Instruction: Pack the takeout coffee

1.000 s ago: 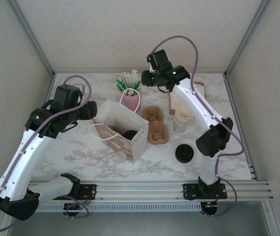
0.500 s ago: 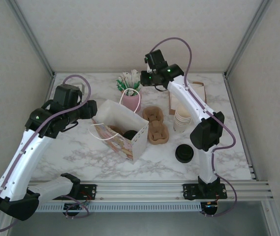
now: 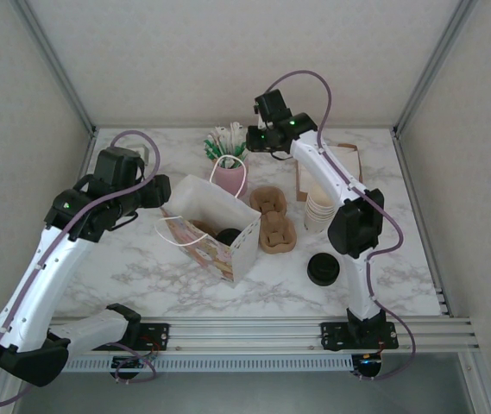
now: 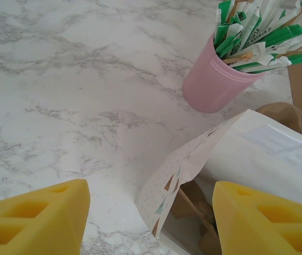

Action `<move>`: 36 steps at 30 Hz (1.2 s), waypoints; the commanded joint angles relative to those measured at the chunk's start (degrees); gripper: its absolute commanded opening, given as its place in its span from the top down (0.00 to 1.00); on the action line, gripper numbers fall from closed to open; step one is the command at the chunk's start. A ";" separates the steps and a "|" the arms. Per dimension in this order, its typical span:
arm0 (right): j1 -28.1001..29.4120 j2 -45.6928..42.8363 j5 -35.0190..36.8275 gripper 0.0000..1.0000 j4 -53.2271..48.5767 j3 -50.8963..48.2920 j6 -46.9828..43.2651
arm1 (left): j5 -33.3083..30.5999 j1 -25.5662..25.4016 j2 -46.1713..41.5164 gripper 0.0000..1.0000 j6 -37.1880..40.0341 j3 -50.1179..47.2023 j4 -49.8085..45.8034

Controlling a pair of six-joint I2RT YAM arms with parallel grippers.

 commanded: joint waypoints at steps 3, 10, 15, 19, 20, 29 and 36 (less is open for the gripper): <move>-0.51 1.52 -2.66 0.75 1.69 2.86 0.67 | 0.71 -0.21 0.08 0.38 -0.26 -0.09 0.44; -0.59 4.15 -3.37 0.77 0.94 6.03 -0.03 | 0.42 -0.22 -0.04 0.38 -0.21 -0.16 0.09; -0.63 4.51 -3.31 0.91 0.05 7.95 -0.51 | 0.63 -0.17 0.06 0.39 -0.29 -0.31 0.28; -0.63 3.61 -2.67 0.99 -1.27 9.49 -1.13 | 0.71 -0.22 -0.12 0.40 -0.27 -0.20 0.27; -0.58 3.12 -2.71 1.00 -1.64 9.82 -1.14 | 0.71 -0.21 -0.20 0.40 -0.27 -0.18 0.26; 0.09 -5.89 -2.81 1.00 -3.31 9.93 -1.76 | 0.41 -0.17 -0.95 0.40 -0.39 -0.52 0.68; 0.62 -8.19 -4.60 0.96 -2.98 8.30 -1.01 | 1.02 -0.22 -1.39 0.40 -0.39 -1.33 1.14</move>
